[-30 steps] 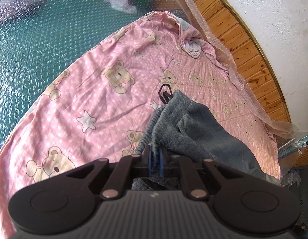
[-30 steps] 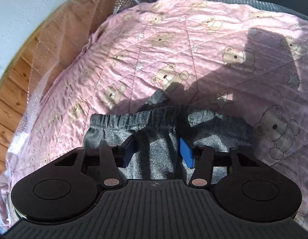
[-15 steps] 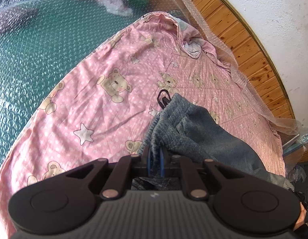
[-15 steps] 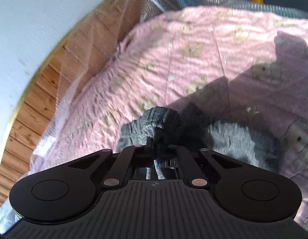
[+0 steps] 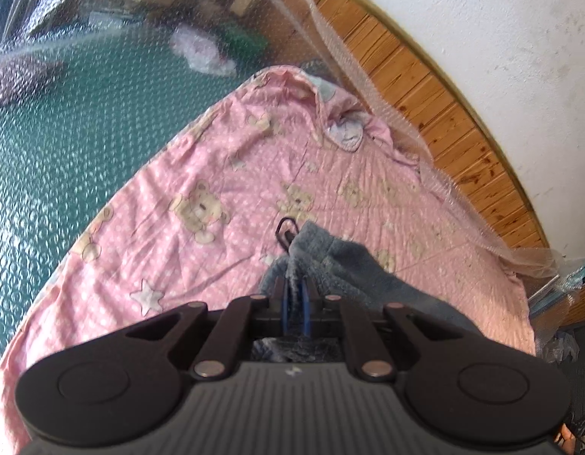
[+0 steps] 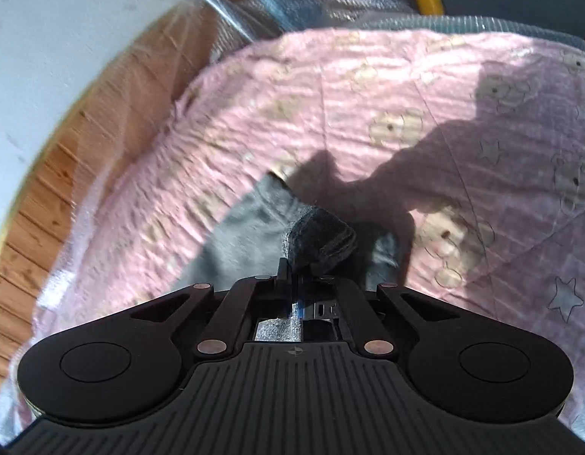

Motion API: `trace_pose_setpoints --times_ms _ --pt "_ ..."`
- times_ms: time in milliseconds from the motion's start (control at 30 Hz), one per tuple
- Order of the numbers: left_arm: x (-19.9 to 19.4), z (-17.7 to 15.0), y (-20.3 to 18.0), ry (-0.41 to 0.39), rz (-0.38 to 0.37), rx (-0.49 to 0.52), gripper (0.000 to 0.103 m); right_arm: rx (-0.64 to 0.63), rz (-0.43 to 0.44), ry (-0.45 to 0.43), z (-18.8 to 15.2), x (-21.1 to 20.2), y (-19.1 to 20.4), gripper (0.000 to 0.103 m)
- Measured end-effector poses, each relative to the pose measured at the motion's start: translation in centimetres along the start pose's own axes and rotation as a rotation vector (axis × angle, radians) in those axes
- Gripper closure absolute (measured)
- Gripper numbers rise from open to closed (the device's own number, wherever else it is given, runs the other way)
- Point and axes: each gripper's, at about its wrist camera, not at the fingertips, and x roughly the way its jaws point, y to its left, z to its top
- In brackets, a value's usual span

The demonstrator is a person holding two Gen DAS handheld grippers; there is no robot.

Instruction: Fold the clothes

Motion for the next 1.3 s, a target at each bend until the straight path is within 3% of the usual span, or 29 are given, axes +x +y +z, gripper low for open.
trace_pose_setpoints --times_ms 100,233,367,533,567,600,667,767,800,867,967,1033,1100,1200,1300 --pt "-0.9 0.6 0.7 -0.049 -0.001 -0.042 0.099 0.009 0.013 -0.014 -0.2 -2.1 0.2 0.103" --pt "0.4 -0.3 2.4 0.039 0.042 -0.06 0.099 -0.053 -0.152 0.179 -2.4 2.2 -2.2 0.103" --pt "0.2 -1.6 2.4 0.059 0.057 -0.073 0.093 -0.058 -0.181 0.131 -1.9 0.9 -2.9 0.103" --pt "-0.7 -2.5 1.3 0.043 0.042 -0.078 0.083 -0.24 -0.249 0.169 -1.7 0.9 -1.5 0.099" --pt "-0.9 -2.6 1.0 0.041 0.041 -0.076 0.079 -0.248 -0.262 0.183 -1.8 0.9 -1.5 0.094" --pt "-0.9 -2.6 0.7 0.041 0.04 -0.075 0.068 -0.256 -0.28 0.18 -1.8 0.7 -1.3 0.09" --pt "-0.9 -2.6 0.1 0.041 0.038 -0.074 0.053 -0.276 -0.338 0.126 -2.1 -0.4 -0.6 0.055" --pt "0.1 -2.7 -0.2 0.074 0.058 -0.054 0.039 -0.359 -0.429 0.012 -3.6 -3.3 1.8 0.051" --pt "0.5 -2.8 0.0 0.087 0.072 -0.05 0.036 -0.396 -0.422 -0.015 -4.6 -4.5 3.3 0.051" --pt "1.5 -3.1 0.7 0.107 0.097 -0.05 0.035 -0.446 -0.346 -0.022 -7.2 -6.7 6.3 0.051" --pt "2.9 -3.1 1.9 0.113 0.095 -0.058 0.036 -0.582 -0.185 0.077 -13.9 -9.1 13.4 0.051" --pt "3.6 -2.8 2.0 0.138 0.025 -0.022 0.041 -0.715 -0.058 0.163 -19.5 -10.2 18.9 0.051" --pt "4.2 -2.4 1.8 0.172 -0.056 0.026 0.06 -0.856 0.091 0.249 -25.5 -11.2 25.0 0.051" --pt "4.3 -2.0 1.6 0.207 -0.199 0.071 0.06 -1.118 0.323 0.332 -37.3 -12.7 32.6 0.051" --pt "4.4 -1.7 2.5 0.218 -0.32 0.034 0.059 -1.387 0.527 0.386 -48.1 -14.4 39.9 0.044"
